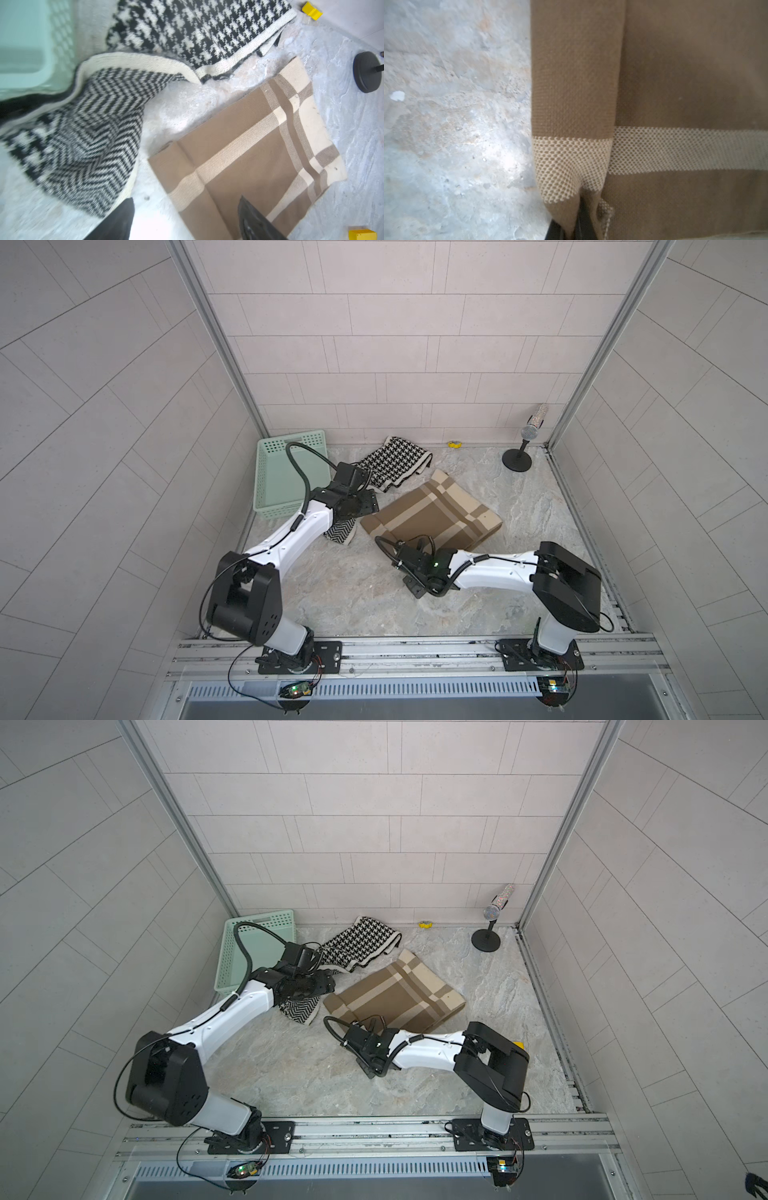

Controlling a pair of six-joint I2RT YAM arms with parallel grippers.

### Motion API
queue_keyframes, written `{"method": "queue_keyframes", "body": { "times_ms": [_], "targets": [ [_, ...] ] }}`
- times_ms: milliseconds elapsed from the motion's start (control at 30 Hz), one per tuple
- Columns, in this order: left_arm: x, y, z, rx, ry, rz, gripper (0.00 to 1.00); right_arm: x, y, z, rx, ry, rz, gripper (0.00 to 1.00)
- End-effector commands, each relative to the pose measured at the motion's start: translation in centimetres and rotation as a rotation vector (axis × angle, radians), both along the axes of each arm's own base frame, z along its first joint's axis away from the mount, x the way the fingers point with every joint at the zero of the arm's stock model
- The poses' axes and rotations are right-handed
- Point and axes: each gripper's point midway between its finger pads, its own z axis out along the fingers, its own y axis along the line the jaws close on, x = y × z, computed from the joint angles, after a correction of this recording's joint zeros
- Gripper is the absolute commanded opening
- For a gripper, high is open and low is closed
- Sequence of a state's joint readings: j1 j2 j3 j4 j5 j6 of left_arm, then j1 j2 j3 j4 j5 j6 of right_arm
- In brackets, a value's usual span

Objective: Roll up the scarf and place it into the basket
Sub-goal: Roll the scarf at the center of the board.

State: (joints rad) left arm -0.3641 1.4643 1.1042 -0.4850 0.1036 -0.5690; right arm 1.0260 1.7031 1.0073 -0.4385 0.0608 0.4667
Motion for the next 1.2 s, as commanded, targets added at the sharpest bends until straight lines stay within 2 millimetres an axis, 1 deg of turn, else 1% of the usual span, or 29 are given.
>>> {"method": "queue_keyframes", "body": {
  "times_ms": [0, 133, 233, 300, 433, 567, 633, 667, 733, 767, 800, 900, 933, 1000, 1167],
  "targets": [
    [-3.3, 0.0, -3.1, -0.025, 0.09, -0.017, 0.75, -1.0, -0.3, 0.4, 0.148, 0.159, -0.078, 0.0],
    [-4.8, -1.9, -5.1, -0.174, 0.108, -0.024, 0.74, -0.2, -0.4, 1.0, 0.311, 0.252, -0.136, 0.0],
    [-5.1, -3.4, -6.3, -0.294, 0.128, -0.016, 0.71, 0.1, -0.9, 1.2, 0.363, 0.288, -0.159, 0.0],
    [-5.2, -4.2, -6.8, -0.345, 0.137, -0.011, 0.67, 0.3, -1.2, 1.3, 0.38, 0.299, -0.17, 0.0],
    [-4.9, -5.0, -8.0, -0.378, 0.157, 0.003, 0.64, 0.3, -1.3, 1.2, 0.403, 0.314, -0.179, 0.0],
    [-4.1, -5.3, -9.2, -0.39, 0.158, 0.027, 0.63, 0.2, -1.3, 1.1, 0.409, 0.32, -0.179, 0.0],
    [-3.8, -5.2, -10.5, -0.371, 0.178, 0.041, 0.6, 0.1, -1.2, 1.2, 0.415, 0.325, -0.178, 0.0],
    [-3.7, -5.2, -11.0, -0.366, 0.188, 0.046, 0.57, 0.1, -1.2, 1.2, 0.417, 0.328, -0.177, 0.0],
    [-3.7, -5.3, -12.0, -0.364, 0.212, 0.054, 0.47, 0.0, -1.1, 1.4, 0.425, 0.332, -0.176, 0.0],
    [-3.7, -5.3, -12.3, -0.363, 0.219, 0.057, 0.44, -0.1, -1.1, 1.4, 0.426, 0.336, -0.177, 0.0],
    [-3.7, -5.3, -12.4, -0.365, 0.221, 0.061, 0.37, -0.2, -1.1, 1.4, 0.43, 0.34, -0.178, 0.0],
    [-3.9, -4.9, -12.1, -0.352, 0.22, 0.072, 0.09, -0.5, -1.1, 1.6, 0.443, 0.355, -0.186, 0.0],
    [-4.0, -4.6, -11.8, -0.332, 0.22, 0.077, 0.03, -0.6, -1.0, 1.7, 0.45, 0.361, -0.189, 0.0],
    [-4.3, -4.0, -11.2, -0.276, 0.224, 0.073, 0.0, -0.9, -1.0, 1.8, 0.456, 0.375, -0.197, 0.0],
    [-4.5, -3.1, -9.6, -0.085, 0.236, 0.01, 0.0, -1.4, -1.1, 1.7, 0.461, 0.407, -0.221, 0.0]
  ]
}}
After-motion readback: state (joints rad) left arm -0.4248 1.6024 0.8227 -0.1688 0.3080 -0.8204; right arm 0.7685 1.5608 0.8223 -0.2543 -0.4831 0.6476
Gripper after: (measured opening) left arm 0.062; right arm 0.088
